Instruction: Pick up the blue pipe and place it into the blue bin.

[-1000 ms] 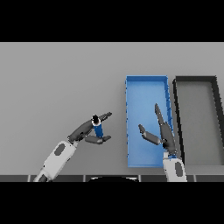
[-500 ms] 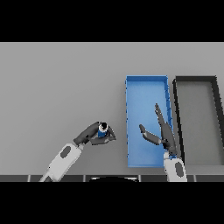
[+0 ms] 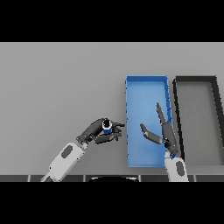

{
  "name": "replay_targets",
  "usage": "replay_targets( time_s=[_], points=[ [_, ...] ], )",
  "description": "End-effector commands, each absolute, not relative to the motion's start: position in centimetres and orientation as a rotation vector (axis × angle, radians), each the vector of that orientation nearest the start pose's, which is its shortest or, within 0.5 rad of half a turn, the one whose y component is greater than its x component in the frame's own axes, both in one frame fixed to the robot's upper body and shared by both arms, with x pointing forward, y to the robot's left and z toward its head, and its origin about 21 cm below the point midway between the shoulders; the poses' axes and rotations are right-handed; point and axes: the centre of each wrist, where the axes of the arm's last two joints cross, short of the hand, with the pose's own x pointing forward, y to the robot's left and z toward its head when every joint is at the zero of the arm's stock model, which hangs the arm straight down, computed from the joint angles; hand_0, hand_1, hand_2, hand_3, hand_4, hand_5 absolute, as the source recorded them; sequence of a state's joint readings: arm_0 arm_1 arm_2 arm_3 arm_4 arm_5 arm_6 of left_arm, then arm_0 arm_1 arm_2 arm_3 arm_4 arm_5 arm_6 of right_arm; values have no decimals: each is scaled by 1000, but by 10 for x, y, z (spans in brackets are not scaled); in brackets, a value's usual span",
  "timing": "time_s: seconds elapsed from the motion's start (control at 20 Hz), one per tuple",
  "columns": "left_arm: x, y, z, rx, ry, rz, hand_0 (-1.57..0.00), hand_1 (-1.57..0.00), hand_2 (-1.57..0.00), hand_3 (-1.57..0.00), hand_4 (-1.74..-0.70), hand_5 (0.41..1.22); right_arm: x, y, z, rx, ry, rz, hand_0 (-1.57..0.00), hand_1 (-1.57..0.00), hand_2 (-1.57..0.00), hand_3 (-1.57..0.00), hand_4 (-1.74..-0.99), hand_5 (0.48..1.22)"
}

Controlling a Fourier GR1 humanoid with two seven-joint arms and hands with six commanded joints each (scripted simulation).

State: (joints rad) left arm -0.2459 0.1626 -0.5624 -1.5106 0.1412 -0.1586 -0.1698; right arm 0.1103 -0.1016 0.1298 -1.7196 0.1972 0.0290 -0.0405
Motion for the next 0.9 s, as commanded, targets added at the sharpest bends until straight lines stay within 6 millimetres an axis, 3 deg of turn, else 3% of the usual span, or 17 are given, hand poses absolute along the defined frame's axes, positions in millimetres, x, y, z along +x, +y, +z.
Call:
replay_targets(
  time_s=[0.0, 0.35, 0.65, 0.85],
  points=[
    [262, 114, 31, -615, -1707, -696, -1547, -1551, -1552, -1476, -1733, 1213, 218, -231, 12, -126, -1645, 317, 1, 1, 1, 1, -1157, 600],
    [258, 109, 42, -593, -1666, -748, -1566, -1567, -1567, -1496, -1739, 1219, 216, -236, 17, -133, -1663, 334, 1, 1, 1, 1, -1127, 605],
    [256, 113, 39, -576, -1655, -761, -1570, -1570, -1570, -1495, -1741, 1220, 227, -236, 18, -30, -1662, 340, 1, 1, 1, 1, -1186, 615],
    [260, 105, 42, -568, -1645, -773, -1570, -1571, -1571, -1496, -1741, 1220, 239, -251, 58, 287, -1749, 386, 1, 1, 1, 1, -1231, 572]
  ],
)
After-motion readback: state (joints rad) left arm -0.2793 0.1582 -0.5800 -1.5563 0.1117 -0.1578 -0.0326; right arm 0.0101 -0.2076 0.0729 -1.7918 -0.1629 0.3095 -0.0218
